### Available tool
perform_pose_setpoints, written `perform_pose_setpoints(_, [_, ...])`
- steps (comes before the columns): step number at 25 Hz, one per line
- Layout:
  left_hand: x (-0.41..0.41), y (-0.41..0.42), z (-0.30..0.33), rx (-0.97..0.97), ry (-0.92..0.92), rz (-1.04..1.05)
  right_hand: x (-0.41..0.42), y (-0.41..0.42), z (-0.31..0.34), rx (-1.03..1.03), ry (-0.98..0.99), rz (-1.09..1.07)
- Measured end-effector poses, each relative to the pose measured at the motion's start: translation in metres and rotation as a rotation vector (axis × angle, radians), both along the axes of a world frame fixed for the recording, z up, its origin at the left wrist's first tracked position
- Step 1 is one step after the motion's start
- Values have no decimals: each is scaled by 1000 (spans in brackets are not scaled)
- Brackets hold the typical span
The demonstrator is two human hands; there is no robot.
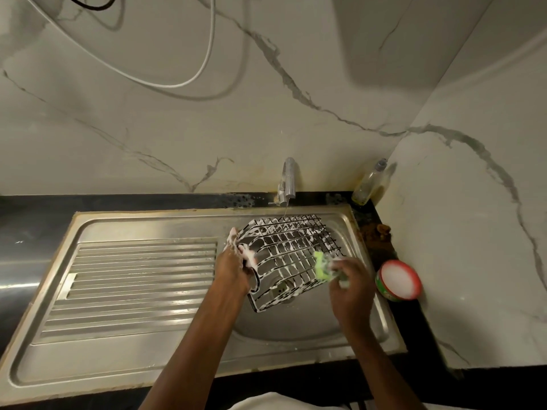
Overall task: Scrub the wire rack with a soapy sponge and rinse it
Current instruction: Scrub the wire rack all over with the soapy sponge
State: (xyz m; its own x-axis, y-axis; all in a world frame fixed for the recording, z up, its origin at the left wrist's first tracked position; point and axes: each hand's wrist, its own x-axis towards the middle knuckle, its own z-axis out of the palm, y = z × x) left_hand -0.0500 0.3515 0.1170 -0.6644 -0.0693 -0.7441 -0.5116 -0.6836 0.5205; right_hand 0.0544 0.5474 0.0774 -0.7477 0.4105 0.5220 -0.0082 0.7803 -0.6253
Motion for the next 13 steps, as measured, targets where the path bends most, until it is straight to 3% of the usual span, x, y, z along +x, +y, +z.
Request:
perform_pose_setpoints(4, [6, -3, -1, 2, 42, -3, -30, 24, 7, -120, -56, -219])
perform_pose_setpoints(7, [7, -4, -3, -26, 54, -79, -25, -33, 20, -134, 15, -23])
perform_pose_setpoints(10, [9, -7, 4, -28, 64, -132, -8, -61, 13, 16, 65, 279])
perform_pose_setpoints(13, [14, -16, 2, -68, 75, -179, -29, -16, 7, 172, -6, 150])
